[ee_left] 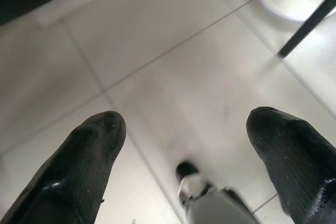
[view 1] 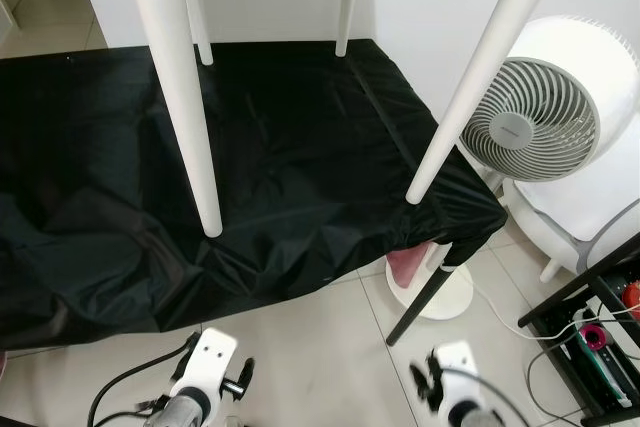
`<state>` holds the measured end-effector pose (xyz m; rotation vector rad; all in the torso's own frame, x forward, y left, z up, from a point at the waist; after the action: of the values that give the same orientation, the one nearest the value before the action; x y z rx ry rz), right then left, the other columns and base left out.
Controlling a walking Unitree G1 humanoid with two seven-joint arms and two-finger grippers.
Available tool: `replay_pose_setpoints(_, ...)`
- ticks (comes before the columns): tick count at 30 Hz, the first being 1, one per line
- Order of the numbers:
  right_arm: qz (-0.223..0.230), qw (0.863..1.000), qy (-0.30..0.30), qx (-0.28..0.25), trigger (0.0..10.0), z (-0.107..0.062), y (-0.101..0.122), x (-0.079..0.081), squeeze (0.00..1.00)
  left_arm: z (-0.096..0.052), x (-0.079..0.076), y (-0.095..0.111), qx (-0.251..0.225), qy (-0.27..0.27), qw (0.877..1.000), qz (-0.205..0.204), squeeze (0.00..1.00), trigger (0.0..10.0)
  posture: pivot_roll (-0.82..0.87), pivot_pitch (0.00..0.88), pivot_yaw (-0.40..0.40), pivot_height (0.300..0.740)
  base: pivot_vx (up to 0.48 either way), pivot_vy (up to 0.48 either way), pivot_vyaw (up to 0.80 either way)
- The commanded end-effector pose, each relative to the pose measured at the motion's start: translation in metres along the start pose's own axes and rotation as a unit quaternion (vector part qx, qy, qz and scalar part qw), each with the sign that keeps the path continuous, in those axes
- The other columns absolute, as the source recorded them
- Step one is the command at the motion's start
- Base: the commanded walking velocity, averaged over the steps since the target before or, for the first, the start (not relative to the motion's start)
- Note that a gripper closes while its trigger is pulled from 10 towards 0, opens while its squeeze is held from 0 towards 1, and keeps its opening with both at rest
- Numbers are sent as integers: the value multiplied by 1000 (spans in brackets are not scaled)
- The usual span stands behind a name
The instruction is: Building children table
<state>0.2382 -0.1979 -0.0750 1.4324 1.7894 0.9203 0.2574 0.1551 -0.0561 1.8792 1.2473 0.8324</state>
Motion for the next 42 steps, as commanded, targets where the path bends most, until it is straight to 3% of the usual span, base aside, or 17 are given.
replay_pose_setpoints(1, 25, 999, -23, 34, 10000, -2, -17, -5, 0, 2, 8, -18, 31, 35, 998, -51, 0, 10000, 51, 76, 9, 740, 0, 0, 0)
replay_pose_setpoints(2, 25, 999, -23, 34, 10000, -2, -17, -5, 0, 2, 8, -18, 31, 35, 998, -51, 0, 10000, 51, 76, 9, 740, 0, 0, 0)
replay_pose_setpoints(4, 34, 996, -36, 70, 10000, -5, -32, -4, 0, 4, 11, -32, 59, 44, 991, -111, 0, 10000, 47, 66, 17, 740, 0, 0, 0)
replay_pose_setpoints(8, 36, 994, -45, 93, 10000, -7, -42, -4, 0, 4, 12, -41, 79, 48, 987, -129, 0, 10000, 47, 57, 19, 740, 0, 0, 0)
replay_pose_setpoints(16, 50, 987, -53, 144, 10000, -13, -64, 2, 0, 10, 10, -34, 55, 50, 995, -68, 0, 10000, 48, 44, -2, 740, 0, 0, 0)
replay_pose_setpoints(17, 44, 986, -45, 155, 10000, -13, -67, 7, 0, 7, 6, -46, 83, 50, 993, -63, 0, 10000, 46, 40, -2, 740, 0, 0, 0)
replay_pose_setpoints(20, 44, 986, -45, 155, 10000, -13, -67, 7, 0, 7, 6, -46, 83, 50, 993, -63, 0, 10000, 46, 40, -2, 740, 0, 0, 0)
replay_pose_setpoints(22, 38, 986, -36, 159, 10000, -11, -66, 11, 0, -1, -4, -70, 142, 33, 987, -60, 0, 10000, 36, 22, 19, 740, 0, 0, 0)
replay_pose_setpoints(25, 27, 986, -32, 161, 10000, -8, -64, 15, 0, -7, -10, -85, 180, 31, 982, -53, 0, 10000, 16, 12, 44, 740, 0, 0, 0)
replay_pose_setpoints(31, 37, 986, -41, 159, 10000, -6, -62, 18, 0, -2, -16, -78, 169, 10, 985, -24, 0, 10000, -16, 0, 89, 740, 0, 0, 0)
replay_pose_setpoints(35, 38, 985, -40, 163, 10000, -7, -65, 21, 0, -1, -17, -76, 166, 3, 986, -18, 0, 10000, -18, 0, 87, 740, 0, 0, 0)
replay_pose_setpoints(37, 33, 984, -38, 173, 10000, -11, -71, 23, 0, 2, -19, -71, 160, -14, 987, 10, 0, 10000, -16, 0, 81, 740, 0, 0, 0)
replay_pose_setpoints(42, 30, 982, -36, 181, 10000, -13, -75, 22, 0, 2, -23, -70, 157, -34, 986, 36, 0, 10000, -22, 0, 60, 740, 0, 0, 0)
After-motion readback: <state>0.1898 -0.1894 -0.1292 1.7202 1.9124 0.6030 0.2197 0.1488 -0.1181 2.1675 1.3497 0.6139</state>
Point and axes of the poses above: a point about 5 cm out from each wrist's last joint towards the gripper, its own z axis pointing out of the wrist towards the gripper, its own y axis along the axis of the wrist's last joint, x = y × z, the point moved 5 cm from there along z, pointing out of the wrist towards the gripper, and after that the axes turned 2 degrees about z, right-handed, at the moved point
